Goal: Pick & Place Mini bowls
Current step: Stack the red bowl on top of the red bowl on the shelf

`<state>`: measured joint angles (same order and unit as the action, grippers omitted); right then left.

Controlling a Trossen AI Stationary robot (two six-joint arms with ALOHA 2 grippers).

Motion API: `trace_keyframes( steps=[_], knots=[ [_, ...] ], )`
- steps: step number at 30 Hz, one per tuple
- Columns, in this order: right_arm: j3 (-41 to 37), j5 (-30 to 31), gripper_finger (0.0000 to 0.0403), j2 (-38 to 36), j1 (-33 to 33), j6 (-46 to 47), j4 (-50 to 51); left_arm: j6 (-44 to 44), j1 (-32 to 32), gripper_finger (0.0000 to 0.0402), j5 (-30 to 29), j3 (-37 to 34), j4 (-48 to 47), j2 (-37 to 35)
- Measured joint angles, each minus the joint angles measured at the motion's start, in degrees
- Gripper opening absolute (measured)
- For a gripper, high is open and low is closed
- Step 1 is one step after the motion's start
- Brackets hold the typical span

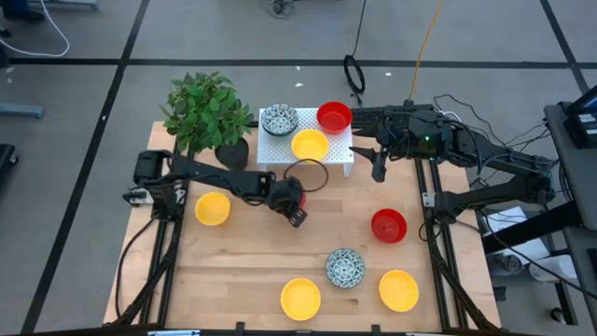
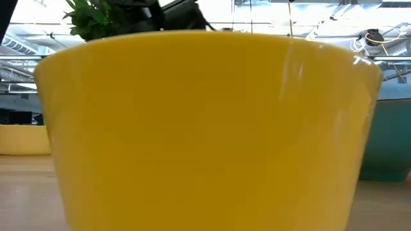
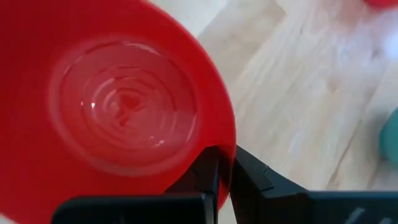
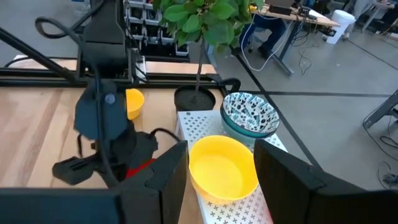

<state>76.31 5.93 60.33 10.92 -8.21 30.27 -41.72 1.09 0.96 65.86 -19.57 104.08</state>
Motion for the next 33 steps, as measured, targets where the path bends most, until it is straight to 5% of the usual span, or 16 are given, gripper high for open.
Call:
trace_keyframes(
  steps=[9,17,25,33],
  knots=[
    [0.00,0.00,0.0171,0.01,-0.01,0.02,1.86,2.37,-0.56,0.0026,1.21,8.39,-5.78,5.14],
    [-0.02,-0.03,0.0171,0.01,-0.02,0.62,3.66,-1.08,-0.76,0.0117,4.21,8.68,-3.46,4.66],
    [-2.11,-1.54,0.0171,-0.05,-0.22,2.46,4.39,-2.60,-0.38,0.0182,14.52,8.66,-0.88,-0.23],
    [-16.49,-9.04,0.0171,0.12,-2.69,5.37,-7.84,-2.68,-1.25,0.0186,18.78,8.73,-1.92,-10.99]
  ],
)
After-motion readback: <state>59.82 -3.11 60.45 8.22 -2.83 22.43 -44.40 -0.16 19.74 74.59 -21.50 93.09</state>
